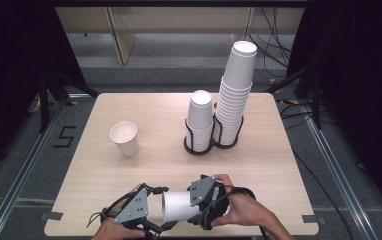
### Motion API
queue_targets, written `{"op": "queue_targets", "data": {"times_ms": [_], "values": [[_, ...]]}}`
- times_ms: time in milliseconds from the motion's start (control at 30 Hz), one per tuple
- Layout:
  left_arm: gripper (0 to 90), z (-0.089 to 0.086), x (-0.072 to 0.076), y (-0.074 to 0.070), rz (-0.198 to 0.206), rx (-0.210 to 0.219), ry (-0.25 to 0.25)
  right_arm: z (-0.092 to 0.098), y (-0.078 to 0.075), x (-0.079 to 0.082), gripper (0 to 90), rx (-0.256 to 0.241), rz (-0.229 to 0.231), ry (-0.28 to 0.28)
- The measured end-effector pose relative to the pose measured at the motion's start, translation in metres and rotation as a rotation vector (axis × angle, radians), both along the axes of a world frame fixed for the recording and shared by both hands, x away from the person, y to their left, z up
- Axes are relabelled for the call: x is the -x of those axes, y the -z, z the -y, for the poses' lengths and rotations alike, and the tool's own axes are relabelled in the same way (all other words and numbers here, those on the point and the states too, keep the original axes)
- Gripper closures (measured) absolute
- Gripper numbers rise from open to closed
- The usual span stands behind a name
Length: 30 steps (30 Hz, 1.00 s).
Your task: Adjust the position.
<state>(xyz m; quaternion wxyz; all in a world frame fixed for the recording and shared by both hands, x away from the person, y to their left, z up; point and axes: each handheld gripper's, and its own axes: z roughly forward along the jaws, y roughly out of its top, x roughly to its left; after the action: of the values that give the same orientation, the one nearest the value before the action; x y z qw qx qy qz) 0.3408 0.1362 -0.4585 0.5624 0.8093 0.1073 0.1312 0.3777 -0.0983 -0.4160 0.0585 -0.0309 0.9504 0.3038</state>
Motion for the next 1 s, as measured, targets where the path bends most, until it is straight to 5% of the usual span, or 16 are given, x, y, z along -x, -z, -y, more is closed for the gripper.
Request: {"op": "queue_targets", "data": {"times_ms": [133, 267, 533, 1000], "values": [[8.6, 0.003, 0.002, -0.001, -0.001, 0.009, -0.004, -0.006, 0.006, 0.003, 21.3, 0.037, 0.012, -0.023], [5.9, 0.003, 0.002, 0.001, -0.020, 0.126, -0.028, -0.006, 0.009, 0.002, 21.6, 0.034, 0.019, -0.032], [3.3, -0.008, -0.007, 0.003, -0.108, 0.221, -0.104, 0.008, 0.006, -0.012, 22.0, -0.090, -0.004, -0.015], [0.6, -0.004, -0.009, 0.008, -0.147, 0.269, -0.121, 0.016, 0.001, -0.018, 21.9, -0.231, -0.054, 0.010]]}}
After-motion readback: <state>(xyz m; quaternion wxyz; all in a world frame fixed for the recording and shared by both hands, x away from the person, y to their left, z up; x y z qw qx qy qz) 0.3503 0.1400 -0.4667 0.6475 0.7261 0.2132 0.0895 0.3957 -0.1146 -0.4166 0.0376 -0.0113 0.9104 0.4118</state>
